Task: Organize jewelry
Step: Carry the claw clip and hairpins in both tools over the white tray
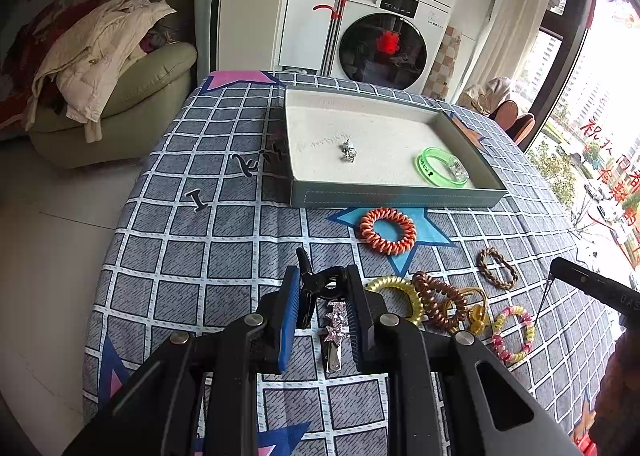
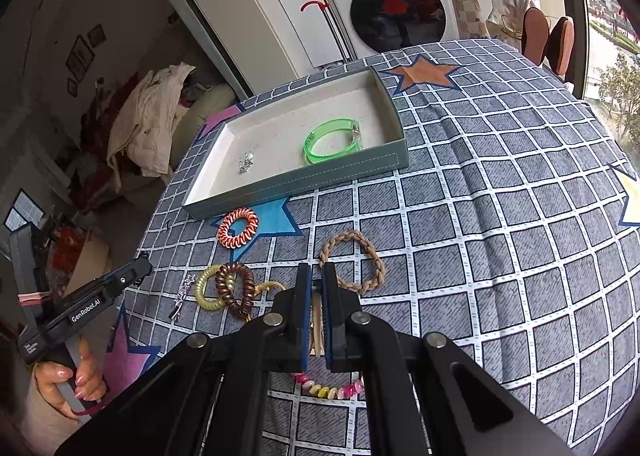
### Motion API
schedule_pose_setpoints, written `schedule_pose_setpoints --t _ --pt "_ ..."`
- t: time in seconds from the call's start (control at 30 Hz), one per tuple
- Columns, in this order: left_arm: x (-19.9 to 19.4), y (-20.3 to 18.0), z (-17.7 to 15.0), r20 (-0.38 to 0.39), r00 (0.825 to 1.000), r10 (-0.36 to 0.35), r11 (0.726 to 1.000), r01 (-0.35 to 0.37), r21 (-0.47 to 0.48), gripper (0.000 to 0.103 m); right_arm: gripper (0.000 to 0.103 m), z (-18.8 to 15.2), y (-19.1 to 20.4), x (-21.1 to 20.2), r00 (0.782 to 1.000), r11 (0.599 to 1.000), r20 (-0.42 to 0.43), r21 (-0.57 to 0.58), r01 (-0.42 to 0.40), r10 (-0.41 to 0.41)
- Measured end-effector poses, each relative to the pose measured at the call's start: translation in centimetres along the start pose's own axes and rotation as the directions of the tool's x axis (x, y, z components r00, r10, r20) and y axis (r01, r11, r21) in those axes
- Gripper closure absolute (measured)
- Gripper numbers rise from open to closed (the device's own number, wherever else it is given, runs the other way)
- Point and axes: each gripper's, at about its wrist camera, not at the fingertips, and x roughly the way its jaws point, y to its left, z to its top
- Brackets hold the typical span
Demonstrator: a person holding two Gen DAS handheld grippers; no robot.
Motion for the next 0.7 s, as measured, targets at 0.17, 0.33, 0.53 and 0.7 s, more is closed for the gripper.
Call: schedule_pose_setpoints --t 0.17,0.33,0.53,0.7 --pt "0.1 -0.9 1.9 0.018 1.0 -0.015 1.0 0.015 0.015 0.062 0.097 1.7 0.4 0.3 1.0 1.0 0.004 -0.016 -0.01 0.01" --pt "0.7 -1.8 4.9 0.035 0.999 -0.03 0.999 0.029 0.028 0.062 0.097 4.4 0.7 0.9 1.0 1.0 0.011 -0.017 -0.026 0.026" --pt "3.0 -2.3 9.1 0.024 0.999 -0.037 0.999 0.037 0.026 0.062 0.097 9.0 0.8 2.4 0.998 0.998 0.013 -0.002 -0.057 0.057" --pt "5.7 -3.0 11.9 0.018 1.0 -0.021 0.999 0.02 0.045 0.062 0.097 12.5 1.3 5.1 0.997 0.997 -0.003 0.007 -0.077 0.077"
